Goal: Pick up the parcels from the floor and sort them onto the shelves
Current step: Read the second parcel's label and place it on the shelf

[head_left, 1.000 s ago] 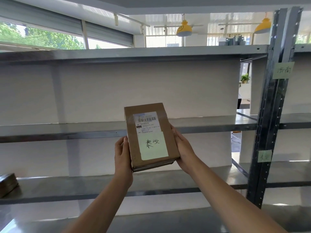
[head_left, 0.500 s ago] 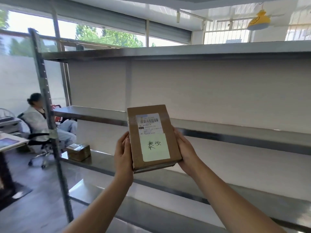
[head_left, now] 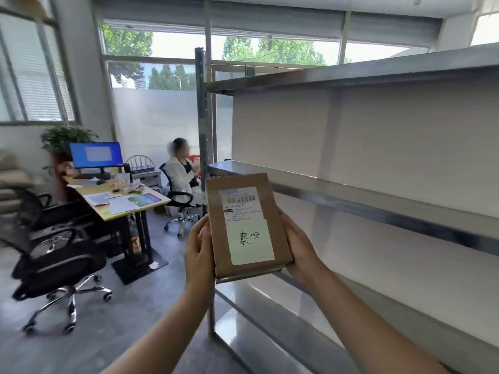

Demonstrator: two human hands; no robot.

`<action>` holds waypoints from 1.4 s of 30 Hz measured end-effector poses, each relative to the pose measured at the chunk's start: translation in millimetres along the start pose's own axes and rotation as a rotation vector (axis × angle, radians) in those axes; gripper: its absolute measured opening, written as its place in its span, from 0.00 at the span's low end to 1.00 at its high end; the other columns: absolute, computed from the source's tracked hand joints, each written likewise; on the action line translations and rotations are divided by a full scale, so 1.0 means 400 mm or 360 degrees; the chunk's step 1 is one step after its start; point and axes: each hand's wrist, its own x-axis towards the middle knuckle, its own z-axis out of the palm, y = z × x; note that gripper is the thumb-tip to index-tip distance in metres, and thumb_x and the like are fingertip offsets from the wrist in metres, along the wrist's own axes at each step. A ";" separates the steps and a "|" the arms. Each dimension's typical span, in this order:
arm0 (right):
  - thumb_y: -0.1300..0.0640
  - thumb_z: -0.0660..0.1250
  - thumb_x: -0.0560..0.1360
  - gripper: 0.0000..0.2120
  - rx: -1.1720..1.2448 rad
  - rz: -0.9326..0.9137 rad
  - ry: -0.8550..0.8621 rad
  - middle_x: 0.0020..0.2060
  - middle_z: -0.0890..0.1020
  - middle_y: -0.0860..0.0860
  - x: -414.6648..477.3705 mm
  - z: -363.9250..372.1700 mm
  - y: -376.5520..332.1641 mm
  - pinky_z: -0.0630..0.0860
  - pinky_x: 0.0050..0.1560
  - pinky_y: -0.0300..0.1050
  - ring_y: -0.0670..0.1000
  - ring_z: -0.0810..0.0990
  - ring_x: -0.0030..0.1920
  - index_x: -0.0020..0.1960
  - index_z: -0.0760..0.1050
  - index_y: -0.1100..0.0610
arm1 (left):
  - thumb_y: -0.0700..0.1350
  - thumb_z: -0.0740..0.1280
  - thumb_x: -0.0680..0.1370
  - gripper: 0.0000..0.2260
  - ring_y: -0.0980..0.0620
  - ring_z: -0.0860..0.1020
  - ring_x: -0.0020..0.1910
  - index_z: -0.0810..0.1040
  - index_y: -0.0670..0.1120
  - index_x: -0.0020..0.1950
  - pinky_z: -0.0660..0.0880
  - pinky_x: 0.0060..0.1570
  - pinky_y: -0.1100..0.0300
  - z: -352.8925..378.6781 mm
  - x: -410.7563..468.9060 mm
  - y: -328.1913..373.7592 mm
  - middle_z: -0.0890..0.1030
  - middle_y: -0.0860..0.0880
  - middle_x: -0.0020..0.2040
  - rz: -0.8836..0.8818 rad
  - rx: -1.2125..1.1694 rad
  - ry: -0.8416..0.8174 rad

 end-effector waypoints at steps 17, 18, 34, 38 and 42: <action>0.54 0.58 0.83 0.15 0.0251 0.0391 -0.0448 0.55 0.86 0.56 0.272 0.402 0.282 0.84 0.50 0.53 0.56 0.86 0.51 0.63 0.80 0.47 | 0.49 0.62 0.84 0.10 0.49 0.83 0.56 0.78 0.55 0.63 0.81 0.55 0.49 -0.411 0.189 0.033 0.85 0.52 0.57 0.0089 0.0132 0.0544; 0.54 0.58 0.83 0.15 0.0266 0.0407 -0.0466 0.54 0.86 0.56 0.292 0.415 0.295 0.84 0.49 0.52 0.55 0.86 0.49 0.62 0.81 0.47 | 0.48 0.62 0.84 0.10 0.49 0.83 0.56 0.78 0.55 0.63 0.81 0.54 0.50 -0.422 0.204 0.032 0.85 0.53 0.57 0.0101 0.0157 0.0567; 0.56 0.56 0.84 0.15 0.0456 0.0560 -0.0700 0.49 0.87 0.54 0.771 0.434 0.406 0.84 0.37 0.46 0.51 0.87 0.43 0.62 0.79 0.48 | 0.49 0.62 0.84 0.10 0.44 0.81 0.61 0.78 0.56 0.63 0.78 0.61 0.40 -0.377 0.609 -0.111 0.83 0.48 0.61 0.0187 0.0333 0.0804; 0.56 0.56 0.84 0.14 0.0478 0.0605 -0.0745 0.49 0.88 0.53 0.873 0.439 0.435 0.85 0.40 0.47 0.51 0.87 0.43 0.63 0.79 0.48 | 0.48 0.62 0.84 0.10 0.46 0.81 0.62 0.78 0.58 0.63 0.76 0.63 0.38 -0.368 0.688 -0.137 0.82 0.50 0.62 0.0207 0.0385 0.0860; 0.55 0.56 0.84 0.14 0.0461 0.0658 -0.0812 0.49 0.87 0.52 0.929 0.467 0.472 0.85 0.42 0.47 0.50 0.87 0.43 0.64 0.78 0.48 | 0.46 0.62 0.84 0.12 0.45 0.80 0.63 0.76 0.49 0.67 0.75 0.64 0.39 -0.386 0.726 -0.152 0.82 0.46 0.63 0.0192 0.0418 0.0918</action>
